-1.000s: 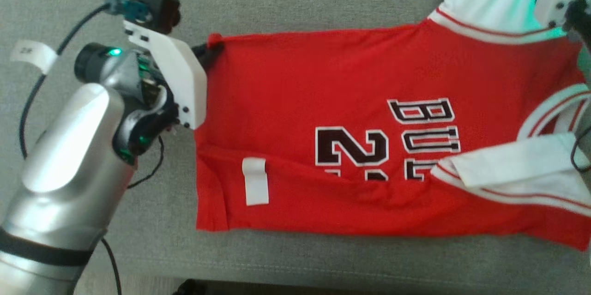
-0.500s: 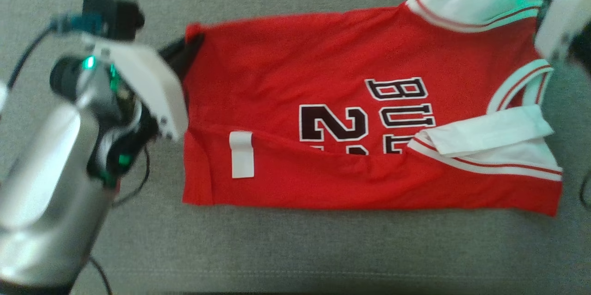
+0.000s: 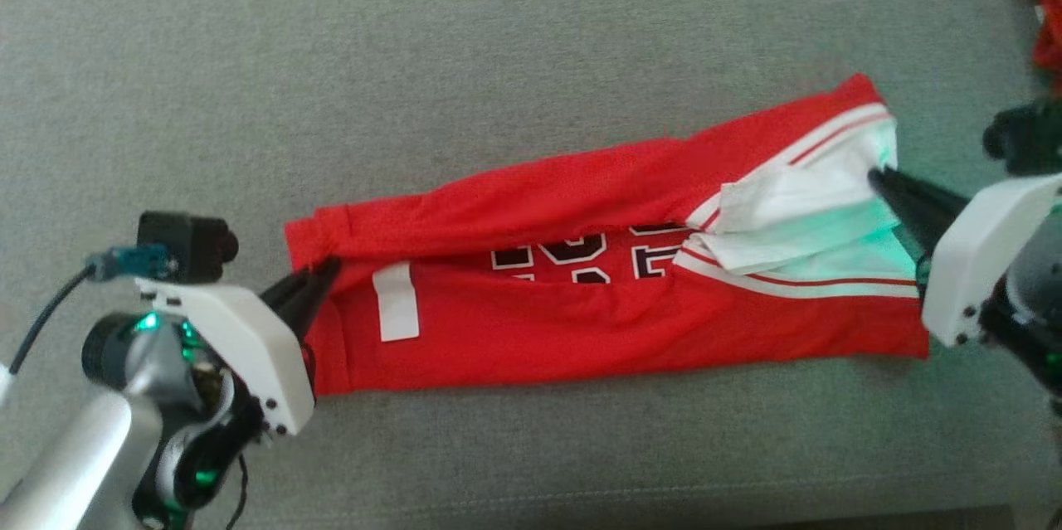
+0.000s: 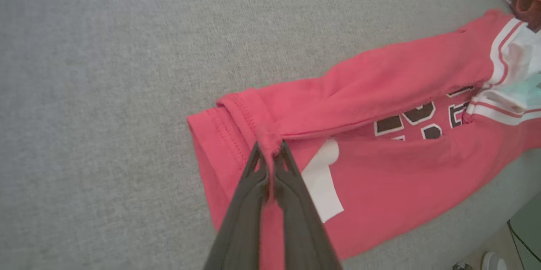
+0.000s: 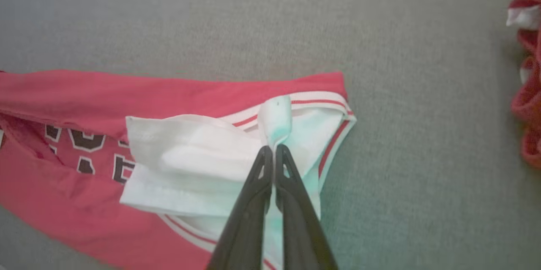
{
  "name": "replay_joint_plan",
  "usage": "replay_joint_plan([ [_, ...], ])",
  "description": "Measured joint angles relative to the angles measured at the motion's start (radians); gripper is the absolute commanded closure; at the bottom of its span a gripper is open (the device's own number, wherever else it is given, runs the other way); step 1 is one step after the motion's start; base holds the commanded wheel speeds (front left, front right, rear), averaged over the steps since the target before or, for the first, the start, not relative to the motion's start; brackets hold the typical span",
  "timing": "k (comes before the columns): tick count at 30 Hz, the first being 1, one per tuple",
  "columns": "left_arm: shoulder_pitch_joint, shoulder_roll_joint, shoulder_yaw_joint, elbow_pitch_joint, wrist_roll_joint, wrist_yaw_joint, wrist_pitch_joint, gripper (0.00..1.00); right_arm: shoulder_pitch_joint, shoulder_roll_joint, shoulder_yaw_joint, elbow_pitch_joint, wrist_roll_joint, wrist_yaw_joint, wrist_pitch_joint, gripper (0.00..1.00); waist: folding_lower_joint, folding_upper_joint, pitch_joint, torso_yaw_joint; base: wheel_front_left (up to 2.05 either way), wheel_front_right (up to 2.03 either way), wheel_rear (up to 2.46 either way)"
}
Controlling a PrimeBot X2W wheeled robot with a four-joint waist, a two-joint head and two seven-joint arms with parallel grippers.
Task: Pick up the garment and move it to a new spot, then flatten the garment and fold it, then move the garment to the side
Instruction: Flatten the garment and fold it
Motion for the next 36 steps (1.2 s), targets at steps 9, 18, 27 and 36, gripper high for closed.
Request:
replay_joint_plan([
  [9, 0.067, 0.044, 0.013, -0.017, 0.026, 0.050, -0.017, 0.00, 0.015, 0.005, 0.013, 0.000, -0.009, 0.000, 0.045, 0.00, 0.0000, 0.0000, -0.010, -0.008, 0.00, 0.00, 0.00],
  [18, 0.120, -0.044, 0.093, -0.129, 0.144, 0.184, -0.305, 0.00, -0.051, 0.099, -0.186, 0.054, -0.022, 0.000, 0.144, 0.00, 0.0000, 0.0000, -0.001, 0.010, 0.00, 0.00, 0.00],
  [27, 0.077, -0.168, 0.021, -0.042, 0.206, 0.164, -0.490, 0.00, -0.114, 0.150, -0.170, 0.167, -0.161, 0.000, 0.253, 0.00, 0.0000, 0.0000, 0.030, 0.069, 0.00, 0.00, 0.00],
  [36, 0.074, -0.198, -0.002, 0.038, 0.196, 0.137, -0.552, 0.00, -0.010, 0.148, -0.224, 0.120, -0.145, 0.000, 0.359, 0.00, 0.0000, 0.0000, 0.022, 0.116, 0.00, 0.00, 0.00],
])
